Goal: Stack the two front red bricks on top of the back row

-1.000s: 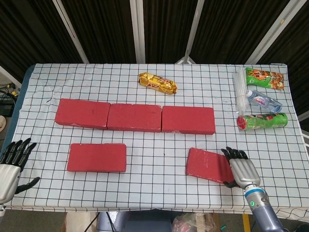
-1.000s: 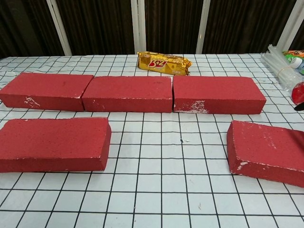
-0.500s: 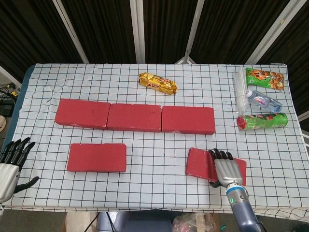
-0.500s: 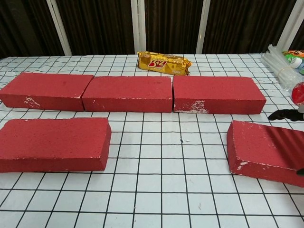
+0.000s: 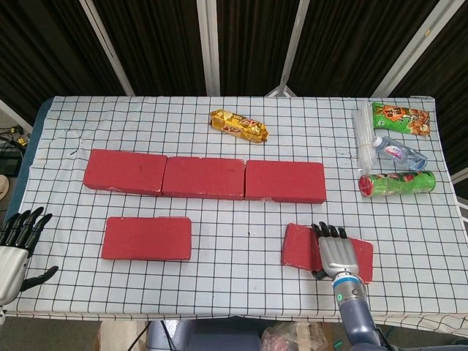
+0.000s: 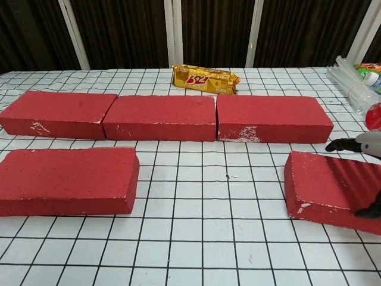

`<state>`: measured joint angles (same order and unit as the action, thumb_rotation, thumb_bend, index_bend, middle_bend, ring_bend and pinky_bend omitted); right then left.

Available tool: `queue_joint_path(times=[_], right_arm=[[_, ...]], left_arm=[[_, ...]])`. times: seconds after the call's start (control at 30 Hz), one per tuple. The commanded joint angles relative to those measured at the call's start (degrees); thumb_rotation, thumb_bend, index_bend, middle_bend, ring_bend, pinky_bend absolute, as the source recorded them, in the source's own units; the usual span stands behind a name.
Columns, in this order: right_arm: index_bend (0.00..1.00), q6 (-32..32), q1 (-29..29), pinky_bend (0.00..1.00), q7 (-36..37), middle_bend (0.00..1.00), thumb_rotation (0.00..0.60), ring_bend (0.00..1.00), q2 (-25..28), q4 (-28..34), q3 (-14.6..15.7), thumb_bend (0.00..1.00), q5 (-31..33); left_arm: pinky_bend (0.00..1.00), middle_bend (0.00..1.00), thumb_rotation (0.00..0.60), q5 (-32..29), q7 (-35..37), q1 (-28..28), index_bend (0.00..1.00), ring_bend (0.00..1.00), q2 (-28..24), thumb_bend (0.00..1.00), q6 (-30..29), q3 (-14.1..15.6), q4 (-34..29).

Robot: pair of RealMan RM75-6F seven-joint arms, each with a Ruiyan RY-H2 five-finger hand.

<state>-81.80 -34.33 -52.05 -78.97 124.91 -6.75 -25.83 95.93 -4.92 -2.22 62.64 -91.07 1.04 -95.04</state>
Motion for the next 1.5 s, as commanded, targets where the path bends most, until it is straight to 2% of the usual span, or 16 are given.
queue_joint_path(times=[0.03, 0.4, 0.47, 0.8, 1.17, 1.23, 1.33, 1.5], right_arm=[[0.00, 0.1, -0.3, 0.00, 0.3, 0.00, 0.600, 0.00, -0.2, -0.5, 0.1, 0.22, 0.4], [0.00, 0.4, -1.5, 0.00, 0.5, 0.00, 0.600, 0.01, -0.6, -3.2, 0.3, 0.22, 2.9], [0.00, 0.5, -1.7, 0.00, 0.6, 0.03, 0.600, 0.03, -0.6, -3.5, 0.3, 0.22, 3.2], [0.00, -0.4, -1.4, 0.00, 2.2, 0.26, 0.600, 0.27, -1.2, -5.0, 1.1, 0.22, 1.3], [0.00, -3.8, -0.7, 0.00, 3.8, 0.29, 0.600, 0.29, -0.8, -3.7, 0.5, 0.22, -4.5], [0.00, -4.0, -2.4, 0.00, 2.1, 0.29, 0.600, 0.29, 0.5, -2.5, -1.7, 0.22, -5.1], [0.00, -3.1, -6.7, 0.00, -2.3, 0.29, 0.600, 0.29, 2.1, -0.8, -6.8, 0.22, -0.5], [0.00, -3.8, -14.6, 0.00, -9.5, 0.29, 0.600, 0.29, 1.3, -0.4, -14.3, 0.22, 6.6]], left_arm=[[0.00, 0.00, 0.600, -0.1, -0.3, -0.1, 0.02, 0.00, 0.1, 0.00, 0.2, 0.0, -0.1], [0.00, 0.00, 0.600, -0.3, -0.7, -0.1, 0.02, 0.00, 0.3, 0.00, 0.3, 0.0, -0.2], [0.00, 0.00, 0.600, -0.2, -0.7, -0.1, 0.02, 0.00, 0.3, 0.00, 0.3, 0.0, -0.2], [0.00, 0.00, 0.600, -0.1, -0.6, 0.0, 0.02, 0.00, 0.3, 0.00, 0.1, 0.1, -0.2], [0.00, 0.00, 0.600, -0.2, -0.7, 0.0, 0.02, 0.00, 0.4, 0.00, 0.2, 0.0, -0.1], [0.00, 0.00, 0.600, -0.5, -0.8, -0.1, 0.02, 0.00, 0.5, 0.00, 0.5, 0.0, -0.1], [0.00, 0.00, 0.600, -1.1, -1.4, -0.2, 0.02, 0.00, 0.7, 0.00, 0.8, -0.3, -0.1], [0.00, 0.00, 0.600, -2.4, -3.0, -0.1, 0.03, 0.00, 1.4, 0.00, 0.9, -0.9, -0.2]])
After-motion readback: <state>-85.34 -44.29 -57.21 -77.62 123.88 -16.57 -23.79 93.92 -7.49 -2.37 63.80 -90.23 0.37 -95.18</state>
